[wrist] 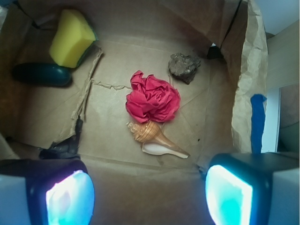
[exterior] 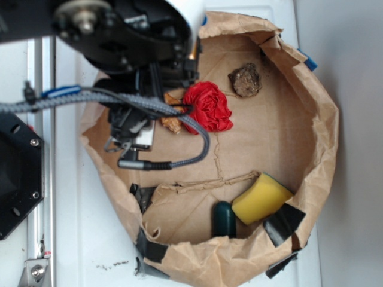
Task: Grab the shell.
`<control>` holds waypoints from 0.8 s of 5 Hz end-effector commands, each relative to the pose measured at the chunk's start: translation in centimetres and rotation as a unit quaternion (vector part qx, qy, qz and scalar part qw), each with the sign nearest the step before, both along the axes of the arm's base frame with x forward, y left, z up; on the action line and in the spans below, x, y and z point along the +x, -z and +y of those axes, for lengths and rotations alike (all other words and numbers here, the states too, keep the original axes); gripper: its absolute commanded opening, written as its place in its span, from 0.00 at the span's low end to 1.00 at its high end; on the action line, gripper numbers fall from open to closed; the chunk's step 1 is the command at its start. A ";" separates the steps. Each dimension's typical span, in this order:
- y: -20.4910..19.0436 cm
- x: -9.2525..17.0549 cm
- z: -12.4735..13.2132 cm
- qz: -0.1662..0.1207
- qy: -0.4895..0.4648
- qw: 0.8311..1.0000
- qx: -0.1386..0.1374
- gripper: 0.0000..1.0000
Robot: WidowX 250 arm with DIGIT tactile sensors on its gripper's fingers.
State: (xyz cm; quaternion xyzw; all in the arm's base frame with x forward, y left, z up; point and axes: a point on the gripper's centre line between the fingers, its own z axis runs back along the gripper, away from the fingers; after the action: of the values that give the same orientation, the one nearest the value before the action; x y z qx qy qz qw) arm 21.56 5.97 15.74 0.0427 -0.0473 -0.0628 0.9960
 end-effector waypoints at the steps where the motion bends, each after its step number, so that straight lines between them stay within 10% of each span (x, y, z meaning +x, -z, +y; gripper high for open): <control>1: 0.4 0.8 -0.3 -0.024 0.034 0.999 0.029 1.00; 4: 1.1 1.6 -0.3 -0.053 0.175 0.981 0.063 1.00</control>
State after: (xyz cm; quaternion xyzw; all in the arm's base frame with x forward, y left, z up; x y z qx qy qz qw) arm 22.61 5.93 13.47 0.0889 -0.0825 -0.2294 0.9657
